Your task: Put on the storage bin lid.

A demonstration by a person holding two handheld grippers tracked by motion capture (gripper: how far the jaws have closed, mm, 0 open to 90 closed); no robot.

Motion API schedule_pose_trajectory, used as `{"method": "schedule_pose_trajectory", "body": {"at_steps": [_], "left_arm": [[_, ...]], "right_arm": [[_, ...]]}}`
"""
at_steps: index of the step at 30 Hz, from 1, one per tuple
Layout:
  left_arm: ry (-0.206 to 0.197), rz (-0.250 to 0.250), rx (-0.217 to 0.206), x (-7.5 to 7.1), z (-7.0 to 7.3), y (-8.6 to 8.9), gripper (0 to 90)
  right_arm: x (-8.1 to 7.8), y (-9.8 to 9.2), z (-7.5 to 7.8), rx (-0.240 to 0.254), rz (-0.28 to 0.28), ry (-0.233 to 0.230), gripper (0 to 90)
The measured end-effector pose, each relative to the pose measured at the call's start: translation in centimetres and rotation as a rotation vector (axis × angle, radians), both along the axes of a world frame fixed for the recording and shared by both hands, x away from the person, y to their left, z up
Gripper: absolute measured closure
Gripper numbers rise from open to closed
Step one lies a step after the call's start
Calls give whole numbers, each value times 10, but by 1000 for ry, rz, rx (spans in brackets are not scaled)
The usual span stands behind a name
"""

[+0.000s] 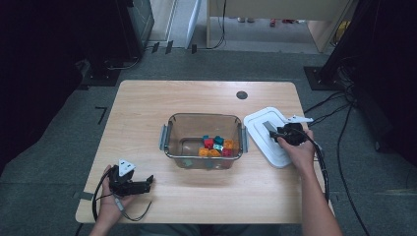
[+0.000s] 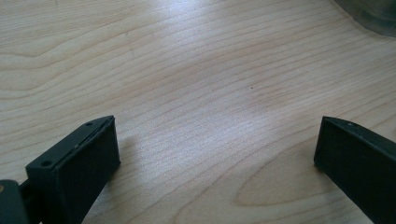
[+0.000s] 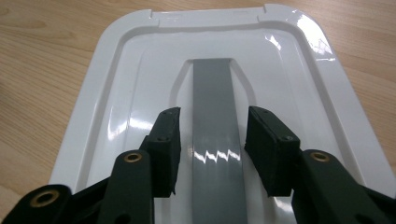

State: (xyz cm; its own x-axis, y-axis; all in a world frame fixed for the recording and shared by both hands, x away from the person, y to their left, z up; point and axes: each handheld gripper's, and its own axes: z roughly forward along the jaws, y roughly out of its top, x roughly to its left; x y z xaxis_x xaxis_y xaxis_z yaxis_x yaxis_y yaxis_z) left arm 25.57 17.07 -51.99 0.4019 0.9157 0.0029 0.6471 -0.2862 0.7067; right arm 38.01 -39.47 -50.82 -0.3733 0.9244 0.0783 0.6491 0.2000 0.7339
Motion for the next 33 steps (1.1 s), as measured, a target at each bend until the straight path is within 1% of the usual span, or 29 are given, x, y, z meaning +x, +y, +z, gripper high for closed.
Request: {"method": "schedule_pose_trajectory", "body": {"at_steps": [2,4,6,7,8,10,12,18,21,25,27,29,30,33], "left_arm": [[0,0,0,0,0,0,0],[0,0,0,0,0,0,0],[0,0,0,0,0,0,0],[0,0,0,0,0,0,0],[0,0,0,0,0,0,0],[0,0,0,0,0,0,0],[0,0,0,0,0,0,0],[0,1,0,0,0,0,0],[0,1,0,0,0,0,0],[0,-1,0,0,0,0,0],[0,-1,0,0,0,0,0],[-2,1,0,0,0,0,0],[-2,0,1,0,0,1,0],[-2,-2,1,1,1,1,0]], "right_arm": [[-2,-2,-1,27,-9,-4,586],[-3,-3,-2,38,-12,-7,581],[-4,-3,-3,30,-8,-17,594],[-6,-3,-4,22,-4,-28,621],[-7,-3,-4,15,-6,-34,668],[-8,-4,-5,23,-15,-33,677],[-9,-4,-4,20,-12,-38,680],[-8,-3,0,10,-16,-9,682],[-8,-3,5,18,-11,-6,682],[-11,-6,16,48,-17,-15,682],[-12,-6,22,55,-10,-28,683],[-14,-8,28,85,-19,-35,683],[-14,-9,31,89,-17,-33,682],[-15,-9,41,81,-4,-44,683]]}}
